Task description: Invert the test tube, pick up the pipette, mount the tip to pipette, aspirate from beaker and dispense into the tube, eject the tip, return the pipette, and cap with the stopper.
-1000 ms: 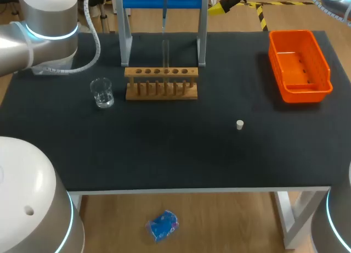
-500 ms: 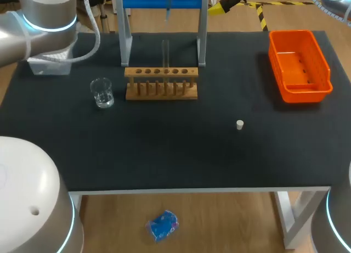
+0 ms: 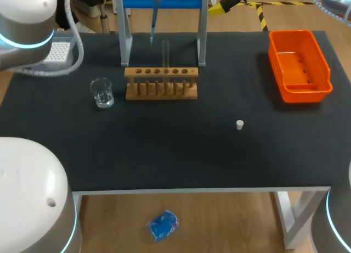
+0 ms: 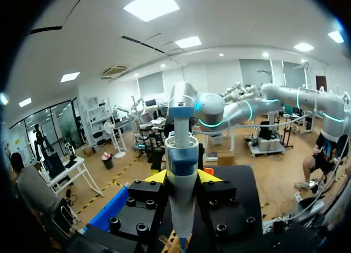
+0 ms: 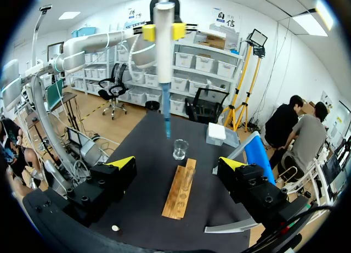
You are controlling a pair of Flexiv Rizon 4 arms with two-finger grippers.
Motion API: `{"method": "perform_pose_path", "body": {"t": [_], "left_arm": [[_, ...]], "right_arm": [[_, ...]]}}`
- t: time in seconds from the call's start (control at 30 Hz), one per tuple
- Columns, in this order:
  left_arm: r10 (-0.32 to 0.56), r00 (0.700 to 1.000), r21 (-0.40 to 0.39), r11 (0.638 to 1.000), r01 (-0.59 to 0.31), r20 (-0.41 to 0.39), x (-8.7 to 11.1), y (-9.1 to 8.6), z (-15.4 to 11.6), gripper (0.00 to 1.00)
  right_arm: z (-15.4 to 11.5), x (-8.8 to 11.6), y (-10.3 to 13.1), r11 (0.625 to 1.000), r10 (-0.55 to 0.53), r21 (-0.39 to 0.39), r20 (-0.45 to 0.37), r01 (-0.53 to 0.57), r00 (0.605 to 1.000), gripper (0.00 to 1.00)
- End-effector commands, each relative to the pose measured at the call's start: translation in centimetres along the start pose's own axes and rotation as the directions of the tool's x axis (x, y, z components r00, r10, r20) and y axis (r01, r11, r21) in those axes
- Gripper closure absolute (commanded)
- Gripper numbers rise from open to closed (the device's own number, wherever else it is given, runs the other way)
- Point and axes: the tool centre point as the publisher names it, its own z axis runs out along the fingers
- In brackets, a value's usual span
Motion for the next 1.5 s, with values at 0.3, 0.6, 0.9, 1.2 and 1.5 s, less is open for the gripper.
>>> {"method": "perform_pose_path", "body": {"t": [0.3, 0.6, 0.9, 1.2, 1.5], "left_arm": [[-0.023, 0.999, 0.064, 0.998, 0.024, -0.029, 7.4, 3.2, 0.9, 1.0], [0.043, 0.991, 0.108, 0.994, -0.029, -0.127, 10.5, 5.9, 1.9, 1.0], [0.117, 0.963, 0.176, 0.982, -0.075, -0.243, 10.4, 7.9, 1.5, 1.0], [0.119, 0.959, 0.164, 0.983, -0.078, -0.257, 10.1, 8.6, 1.6, 1.0], [0.119, 0.959, 0.164, 0.983, -0.078, -0.257, 10.1, 8.6, 1.6, 1.0]], "right_arm": [[0.0, 0.0, 0.0, 1.0, 0.0, 0.001, 0.0, 0.0, 1.0, 0.0], [0.0, 0.0, 0.0, 1.0, 0.0, 0.001, 0.0, 0.0, 1.0, 0.0], [0.0, 0.0, 0.0, 1.0, 0.0, 0.001, 0.0, 0.0, 1.0, 0.0], [0.0, 0.0, 0.0, 1.0, 0.0, 0.001, 0.0, 0.0, 1.0, 0.0], [0.0, 0.6, -0.5, 1.0, 0.023, -0.018, 0.002, -0.023, 1.0, 0.0]]}}
